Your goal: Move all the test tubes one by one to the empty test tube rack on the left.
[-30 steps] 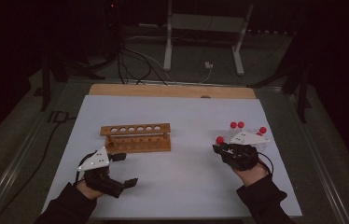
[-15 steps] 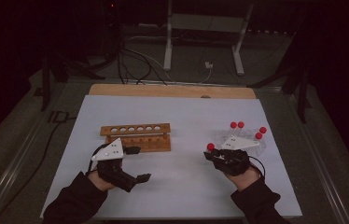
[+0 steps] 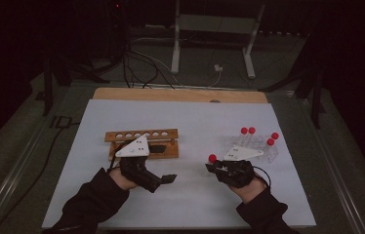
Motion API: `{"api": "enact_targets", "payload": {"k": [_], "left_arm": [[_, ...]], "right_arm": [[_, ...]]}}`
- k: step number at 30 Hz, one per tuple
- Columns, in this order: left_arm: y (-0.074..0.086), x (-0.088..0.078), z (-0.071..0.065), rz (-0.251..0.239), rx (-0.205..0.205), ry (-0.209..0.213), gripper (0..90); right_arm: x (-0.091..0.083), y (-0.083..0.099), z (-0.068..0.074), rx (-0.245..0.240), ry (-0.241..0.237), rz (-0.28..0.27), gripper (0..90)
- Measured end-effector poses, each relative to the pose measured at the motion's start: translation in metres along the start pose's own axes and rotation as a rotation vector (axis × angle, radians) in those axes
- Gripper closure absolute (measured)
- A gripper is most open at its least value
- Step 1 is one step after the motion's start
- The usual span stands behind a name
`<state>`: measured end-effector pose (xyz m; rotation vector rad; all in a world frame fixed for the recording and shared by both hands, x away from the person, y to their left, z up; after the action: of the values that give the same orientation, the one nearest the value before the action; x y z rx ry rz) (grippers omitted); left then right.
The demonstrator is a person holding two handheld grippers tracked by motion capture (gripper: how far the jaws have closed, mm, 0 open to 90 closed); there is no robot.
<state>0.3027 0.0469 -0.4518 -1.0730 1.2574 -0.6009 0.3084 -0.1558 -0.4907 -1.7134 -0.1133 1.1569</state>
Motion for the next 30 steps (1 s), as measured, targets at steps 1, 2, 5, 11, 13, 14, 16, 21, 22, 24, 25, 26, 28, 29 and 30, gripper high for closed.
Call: {"api": "enact_targets", "payload": {"k": [1,2,5,11,13,14,16,21,22,24,25,26,28,29,30], "left_arm": [[-0.002,0.002,-0.001,-0.003,0.001,0.002,1.5],[-0.005,0.005,-0.001,-0.003,-0.001,0.002,1.5],[-0.012,0.013,-0.002,0.002,0.008,0.004,1.5],[-0.024,0.029,-0.005,0.002,0.029,0.012,3.9],[-0.027,0.034,-0.006,0.0,0.03,0.016,5.4],[-0.028,0.036,-0.006,0.001,0.03,0.021,5.4],[-0.029,0.041,-0.006,0.008,0.041,0.017,7.5],[-0.032,0.052,-0.007,0.013,0.051,0.023,16.4],[-0.032,0.054,-0.008,0.016,0.053,0.026,18.4],[-0.032,0.059,-0.009,0.02,0.063,0.027,26.9],[-0.032,0.061,-0.01,0.021,0.067,0.028,30.4],[-0.032,0.063,-0.01,0.021,0.072,0.027,32.5],[-0.032,0.066,-0.011,0.022,0.075,0.032,37.6],[-0.032,0.069,-0.012,0.025,0.086,0.028,40.2],[-0.032,0.07,-0.013,0.027,0.089,0.032,42.8]], "right_arm": [[0.0,0.0,0.0,0.0,0.0,0.0,74.8],[0.0,0.0,0.001,-0.001,-0.005,0.0,74.8],[0.001,-0.001,0.004,-0.005,-0.018,0.001,74.8],[0.002,-0.001,0.008,-0.01,-0.031,0.004,74.8],[0.003,-0.001,0.01,-0.017,-0.038,0.003,74.8],[0.003,-0.001,0.01,-0.017,-0.038,0.003,74.8],[0.004,-0.001,0.012,-0.016,-0.045,0.002,74.8],[0.005,-0.001,0.016,-0.027,-0.055,0.008,74.8],[0.005,-0.001,0.017,-0.025,-0.058,0.007,74.8],[0.006,-0.002,0.018,-0.032,-0.06,0.006,74.8],[0.006,-0.002,0.019,-0.033,-0.062,0.006,74.8],[0.006,-0.002,0.02,-0.035,-0.064,0.006,74.8],[0.007,-0.002,0.021,-0.036,-0.069,0.007,74.8],[0.007,-0.002,0.021,-0.039,-0.068,0.008,74.8],[0.007,-0.003,0.022,-0.037,-0.07,0.007,74.8]]}}
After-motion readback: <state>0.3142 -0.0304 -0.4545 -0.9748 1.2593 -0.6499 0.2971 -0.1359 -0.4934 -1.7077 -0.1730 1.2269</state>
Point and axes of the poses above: each handheld gripper's, and its own axes: x roughly forward along the jaws, y roughly out of its underside, z roughly to its left, the point moved 7 cm from there along x, roughly forward along the jaws, and after that the axes turned 5 degrees about z, right-handed, at the moved point
